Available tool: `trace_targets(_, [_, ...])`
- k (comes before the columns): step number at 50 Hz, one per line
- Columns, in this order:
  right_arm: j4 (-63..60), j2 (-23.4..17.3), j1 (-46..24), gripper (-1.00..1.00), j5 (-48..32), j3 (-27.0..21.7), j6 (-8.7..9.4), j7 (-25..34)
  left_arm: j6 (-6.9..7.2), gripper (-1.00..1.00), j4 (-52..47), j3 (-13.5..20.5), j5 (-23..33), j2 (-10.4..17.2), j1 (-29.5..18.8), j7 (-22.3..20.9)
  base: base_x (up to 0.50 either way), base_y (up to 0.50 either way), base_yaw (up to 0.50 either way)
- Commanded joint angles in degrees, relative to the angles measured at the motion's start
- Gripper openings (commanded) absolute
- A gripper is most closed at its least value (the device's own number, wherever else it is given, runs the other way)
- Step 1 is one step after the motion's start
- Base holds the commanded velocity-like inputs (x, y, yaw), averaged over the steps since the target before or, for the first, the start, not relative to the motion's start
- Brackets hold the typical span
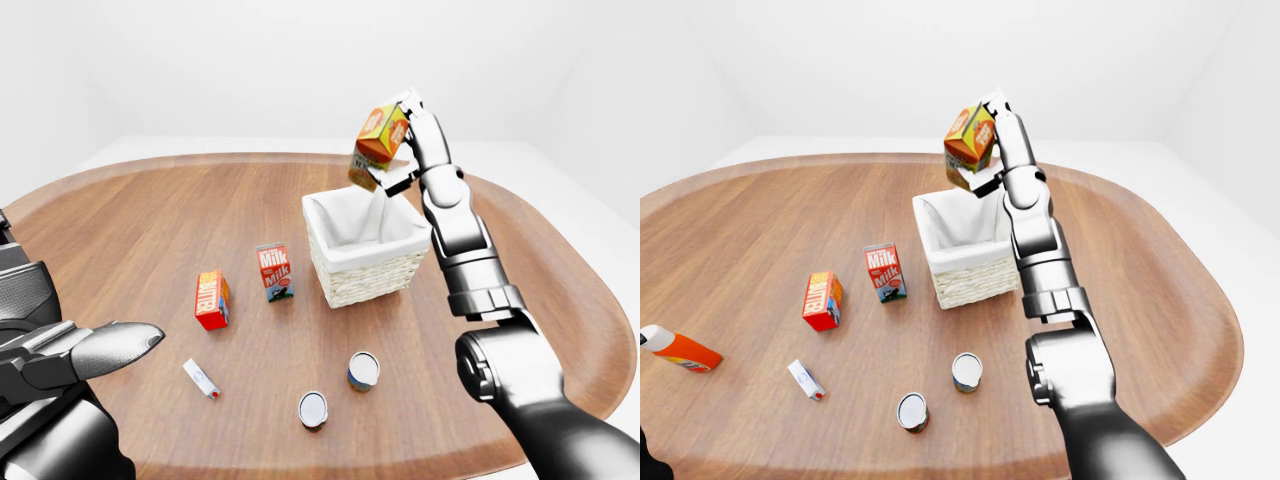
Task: Pick up the orange juice, and put it in the basket.
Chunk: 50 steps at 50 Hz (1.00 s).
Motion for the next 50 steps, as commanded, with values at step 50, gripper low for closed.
trace_targets(50, [33.5,0.0,-17.6,-1.00,1.4,-0.6,0.00,-8.5,0.00,1.00,0.0,0.5,2.4,-1.6,-0.5,-2.3,0.00,0.00,0.00])
